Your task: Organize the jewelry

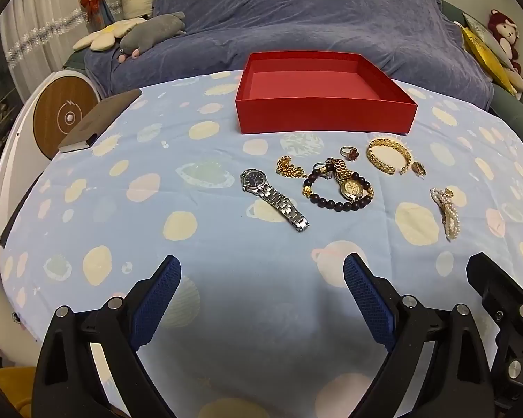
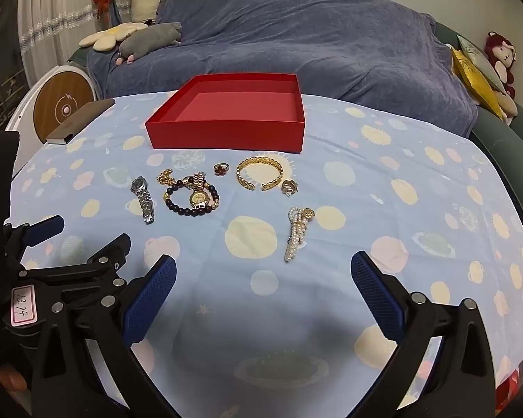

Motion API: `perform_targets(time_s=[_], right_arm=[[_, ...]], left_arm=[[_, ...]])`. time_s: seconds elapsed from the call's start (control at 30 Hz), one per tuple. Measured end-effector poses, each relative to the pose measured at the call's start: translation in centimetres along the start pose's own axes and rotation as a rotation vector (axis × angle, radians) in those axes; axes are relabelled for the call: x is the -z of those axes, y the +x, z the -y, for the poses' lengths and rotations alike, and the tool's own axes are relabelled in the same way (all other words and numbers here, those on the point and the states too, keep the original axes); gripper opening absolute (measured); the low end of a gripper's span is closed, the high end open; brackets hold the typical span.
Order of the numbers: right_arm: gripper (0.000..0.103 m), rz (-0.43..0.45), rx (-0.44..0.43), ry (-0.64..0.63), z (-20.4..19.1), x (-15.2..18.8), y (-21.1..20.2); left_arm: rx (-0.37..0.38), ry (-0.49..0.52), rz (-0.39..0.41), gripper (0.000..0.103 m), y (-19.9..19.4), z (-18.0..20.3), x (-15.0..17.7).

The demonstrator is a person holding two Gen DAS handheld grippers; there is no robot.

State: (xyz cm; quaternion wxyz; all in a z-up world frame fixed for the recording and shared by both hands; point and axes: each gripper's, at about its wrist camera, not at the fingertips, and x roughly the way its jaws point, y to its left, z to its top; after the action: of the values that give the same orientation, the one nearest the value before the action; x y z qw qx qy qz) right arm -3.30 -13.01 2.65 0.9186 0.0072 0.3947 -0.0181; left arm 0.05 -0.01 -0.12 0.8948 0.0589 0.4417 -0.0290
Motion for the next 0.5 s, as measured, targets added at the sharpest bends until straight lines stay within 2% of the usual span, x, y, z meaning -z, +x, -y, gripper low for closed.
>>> perform_targets(time_s=[0.13,0.17,0.2,0.4,0.5], right_arm=[[0.098,-0.002,-0.007,0.000,-0.2,0.0,0.2],[0.098,-0.002,-0.008,0.000,-0.2,0.1,0.2],[0.098,-0.004,-0.010,0.000,-0.2,0.1,0.3],[0.098,0.004,-0.003,0.005,0.2,0.4,-1.3],[0.098,0.004,-0.003,0.009,0.1,0.4,-0.5]], left_arm=[[-0.008,0.008,-0.022,0.091,0.5,0.3,0.0],[-0.015,-0.001,0.014,0.091,-0.5,0.0,0.0],[-0.015,-0.003,0.017,0.091,-0.6,0.0,0.0],[-0.016,-0.005,0.010,0.091,-0.8,0.0,0.1],[-0.013,-0.016,-0.001,0.091,-0.8,-0.2,0.0]])
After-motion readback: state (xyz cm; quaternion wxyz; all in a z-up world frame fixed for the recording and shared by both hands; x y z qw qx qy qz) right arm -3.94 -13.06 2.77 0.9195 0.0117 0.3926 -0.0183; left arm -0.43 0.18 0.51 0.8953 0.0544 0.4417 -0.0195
